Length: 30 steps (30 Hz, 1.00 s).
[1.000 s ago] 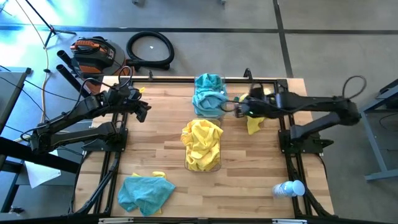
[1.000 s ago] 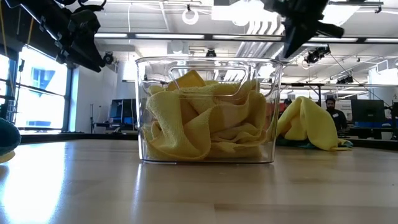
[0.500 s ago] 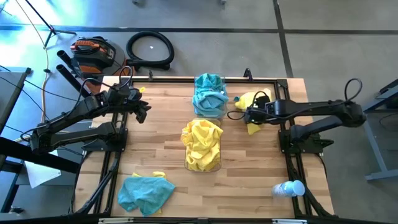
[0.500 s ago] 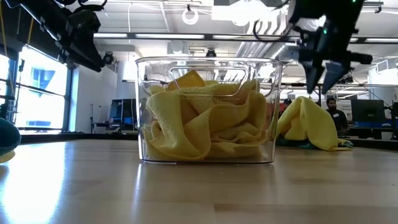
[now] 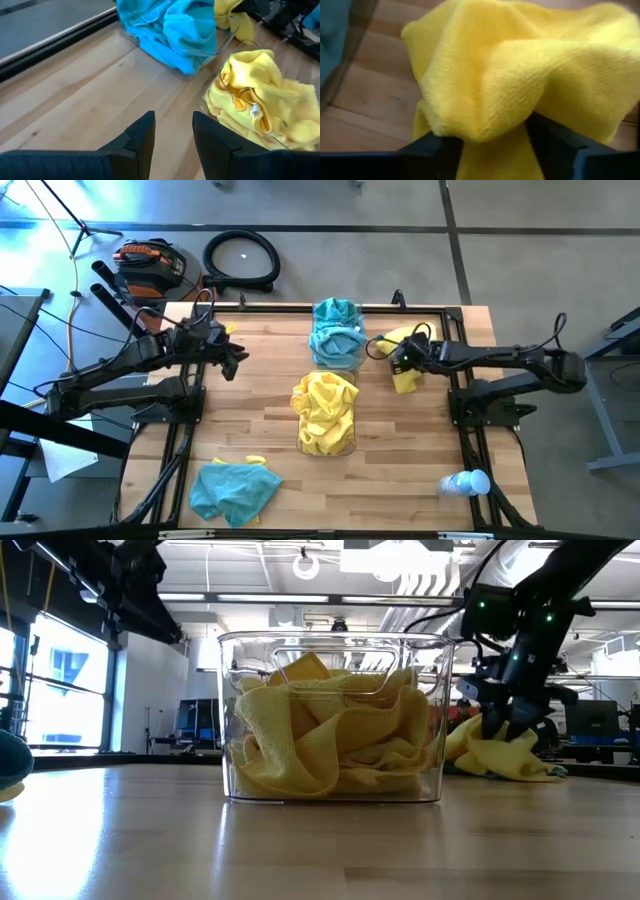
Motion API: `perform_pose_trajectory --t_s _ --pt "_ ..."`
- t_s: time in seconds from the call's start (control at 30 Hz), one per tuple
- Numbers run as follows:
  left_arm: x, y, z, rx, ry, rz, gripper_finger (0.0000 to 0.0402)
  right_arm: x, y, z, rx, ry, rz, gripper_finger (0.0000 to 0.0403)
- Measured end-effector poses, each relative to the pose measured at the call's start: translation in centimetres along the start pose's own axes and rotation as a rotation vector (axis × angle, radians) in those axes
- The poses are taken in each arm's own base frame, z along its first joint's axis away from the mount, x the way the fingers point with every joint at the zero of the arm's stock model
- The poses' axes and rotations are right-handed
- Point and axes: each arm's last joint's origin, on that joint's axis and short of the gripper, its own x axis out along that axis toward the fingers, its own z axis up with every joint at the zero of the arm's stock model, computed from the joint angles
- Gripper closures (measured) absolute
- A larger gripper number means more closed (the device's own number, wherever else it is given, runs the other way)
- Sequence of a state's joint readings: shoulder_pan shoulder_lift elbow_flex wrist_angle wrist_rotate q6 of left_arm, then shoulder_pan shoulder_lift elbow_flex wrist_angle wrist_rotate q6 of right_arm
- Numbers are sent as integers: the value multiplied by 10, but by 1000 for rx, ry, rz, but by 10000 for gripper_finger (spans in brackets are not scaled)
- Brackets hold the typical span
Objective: Sort microfiber towel by color & place in baskets
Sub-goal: Put the yellow towel into the bottom transparent bin
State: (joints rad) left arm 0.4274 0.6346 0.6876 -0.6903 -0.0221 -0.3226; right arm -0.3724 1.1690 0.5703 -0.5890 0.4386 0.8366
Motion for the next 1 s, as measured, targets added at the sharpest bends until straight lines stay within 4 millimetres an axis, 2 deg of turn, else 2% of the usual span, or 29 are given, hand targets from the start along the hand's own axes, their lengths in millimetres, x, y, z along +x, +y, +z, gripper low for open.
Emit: perform_pose_trajectory --t_s 0.07,0.17,0.23,0.37,0.47,0.7,0.87,1.0 --pt "0 -2 -1 1 1 -6 282 2 -2 1 3 23 9 245" --pt "0 -5 -2 22 7 -25 282 1 -2 0 -48 40 19 353" --pt "0 -7 -2 47 10 -33 282 -3 2 1 -77 52 41 386" --pt "0 -9 -3 86 12 -38 282 -23 9 2 -85 76 64 390" --pt "0 -9 -3 118 7 -26 282 -51 17 3 -89 44 78 397" --pt "0 -8 -5 197 25 -18 282 -135 38 6 -43 -75 187 401" --pt "-1 -7 -8 240 58 -10 282 -201 69 6 -52 -192 385 402" --pt "-1 -7 -8 243 56 -10 282 -242 100 2 -54 -274 444 402"
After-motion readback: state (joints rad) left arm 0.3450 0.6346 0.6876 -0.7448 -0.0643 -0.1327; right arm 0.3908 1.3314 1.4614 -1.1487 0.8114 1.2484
